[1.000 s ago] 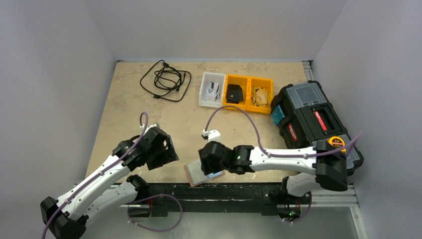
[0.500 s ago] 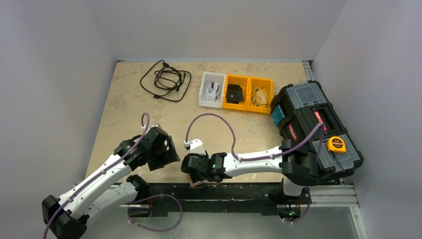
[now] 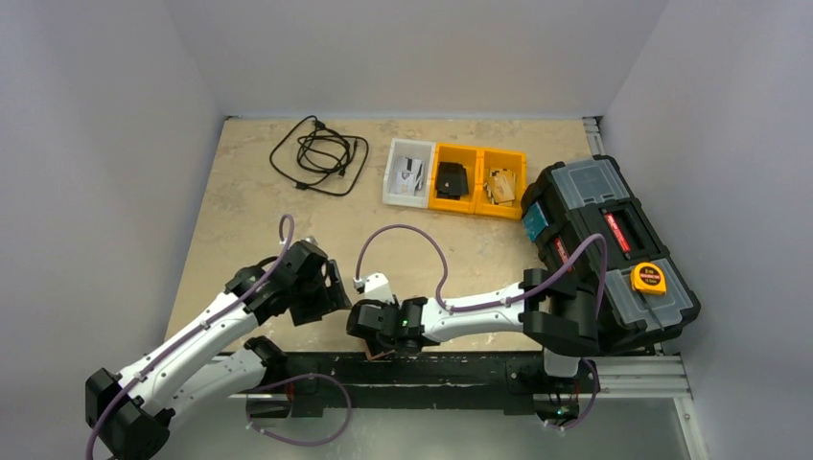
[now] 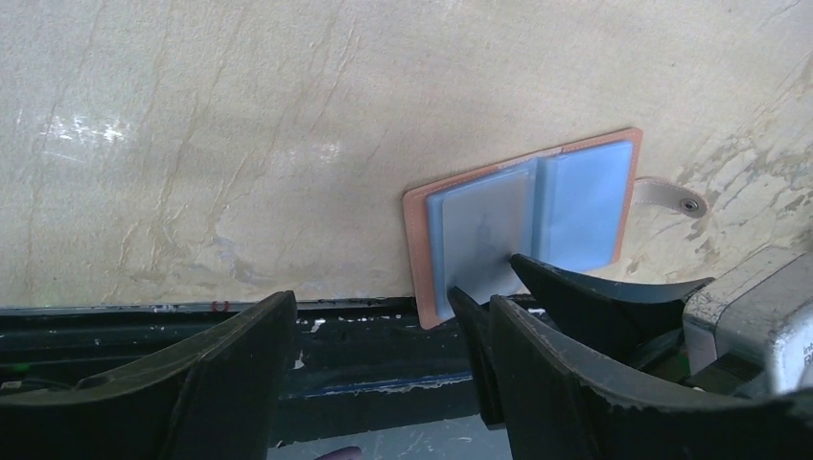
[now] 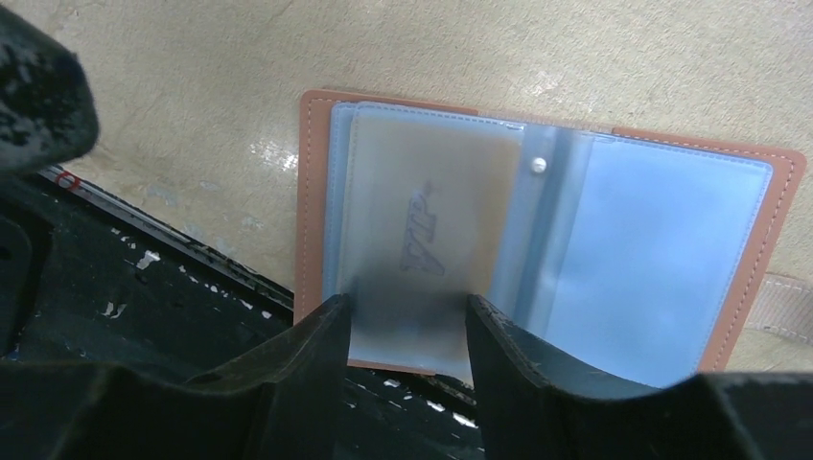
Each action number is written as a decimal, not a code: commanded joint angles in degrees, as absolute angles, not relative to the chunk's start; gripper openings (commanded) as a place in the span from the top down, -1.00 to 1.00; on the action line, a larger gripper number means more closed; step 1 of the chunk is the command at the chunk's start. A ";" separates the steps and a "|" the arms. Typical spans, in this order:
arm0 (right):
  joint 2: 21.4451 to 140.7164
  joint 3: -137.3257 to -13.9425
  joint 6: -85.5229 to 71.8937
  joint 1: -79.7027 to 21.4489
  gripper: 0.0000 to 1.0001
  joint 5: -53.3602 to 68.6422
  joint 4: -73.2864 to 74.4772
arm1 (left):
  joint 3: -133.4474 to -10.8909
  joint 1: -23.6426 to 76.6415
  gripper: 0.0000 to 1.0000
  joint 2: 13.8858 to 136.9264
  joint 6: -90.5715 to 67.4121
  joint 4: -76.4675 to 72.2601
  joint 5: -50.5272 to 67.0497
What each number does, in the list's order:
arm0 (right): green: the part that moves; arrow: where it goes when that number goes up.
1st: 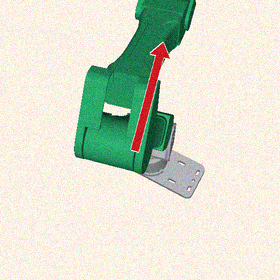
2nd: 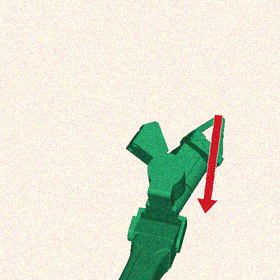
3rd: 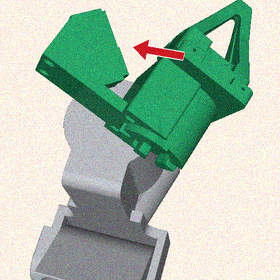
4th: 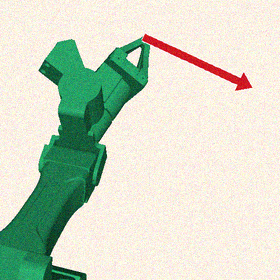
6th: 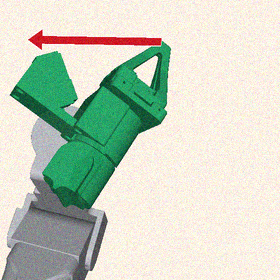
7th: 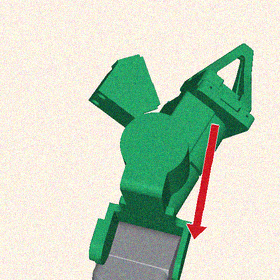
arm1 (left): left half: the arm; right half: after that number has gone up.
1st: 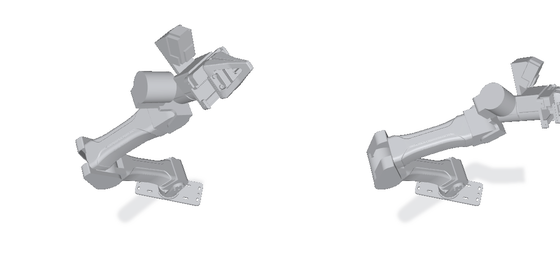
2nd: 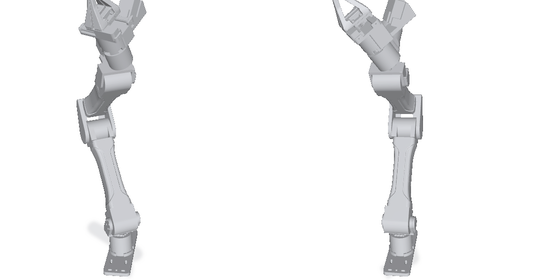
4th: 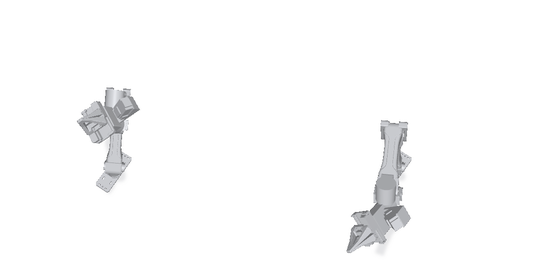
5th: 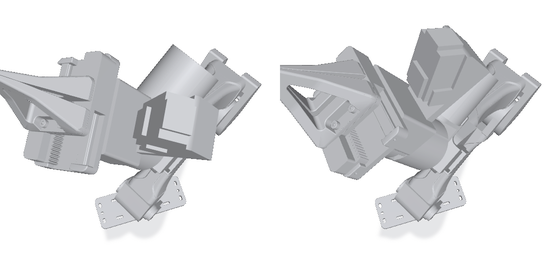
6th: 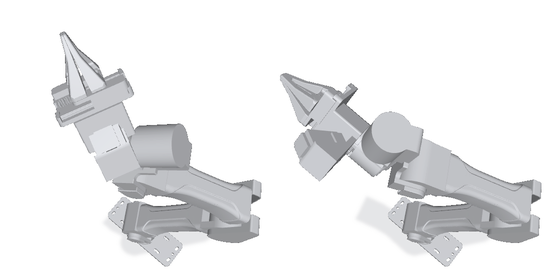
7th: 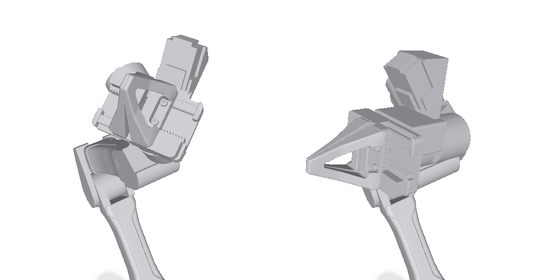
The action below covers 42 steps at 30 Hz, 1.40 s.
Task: Take the credit cards out of the card holder
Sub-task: Remove the credit card from the card holder.
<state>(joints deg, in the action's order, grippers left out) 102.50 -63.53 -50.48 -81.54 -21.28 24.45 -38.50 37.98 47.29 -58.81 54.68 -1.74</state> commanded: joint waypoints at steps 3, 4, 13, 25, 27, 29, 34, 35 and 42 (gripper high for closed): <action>101.03 -59.73 -53.43 -80.22 0.28 -18.26 20.50 | -37.75 37.62 -0.44 48.87 -55.72 50.53 2.46; 100.65 -58.85 -53.79 -79.71 0.35 -17.45 19.71 | -37.67 37.62 -0.43 49.09 -55.57 50.10 3.00; 96.94 -52.55 -55.99 -76.75 0.79 -12.49 13.45 | -36.57 38.00 -0.28 51.77 -53.90 44.92 7.99; 87.82 -43.87 -61.72 -72.17 0.86 -7.61 3.77 | -35.24 45.57 0.69 60.33 -59.14 35.05 8.50; 86.58 -42.50 -62.93 -72.08 0.87 -7.60 2.73 | -34.97 46.77 0.77 62.95 -60.09 33.02 8.13; 85.43 -41.39 -64.00 -71.99 0.86 -7.69 1.64 | -34.75 47.34 0.81 65.41 -60.80 30.62 8.45; 83.35 -38.96 -65.44 -71.51 0.86 -7.42 0.35 | -35.67 47.71 0.86 69.60 -61.02 27.93 8.37; 83.08 -38.59 -65.62 -71.46 0.86 -7.45 0.35 | -35.97 47.72 0.86 70.40 -60.85 27.78 8.33; 81.00 -36.33 -66.44 -70.91 0.76 -7.13 -1.86 | -36.77 47.94 0.89 75.06 -60.34 25.57 8.49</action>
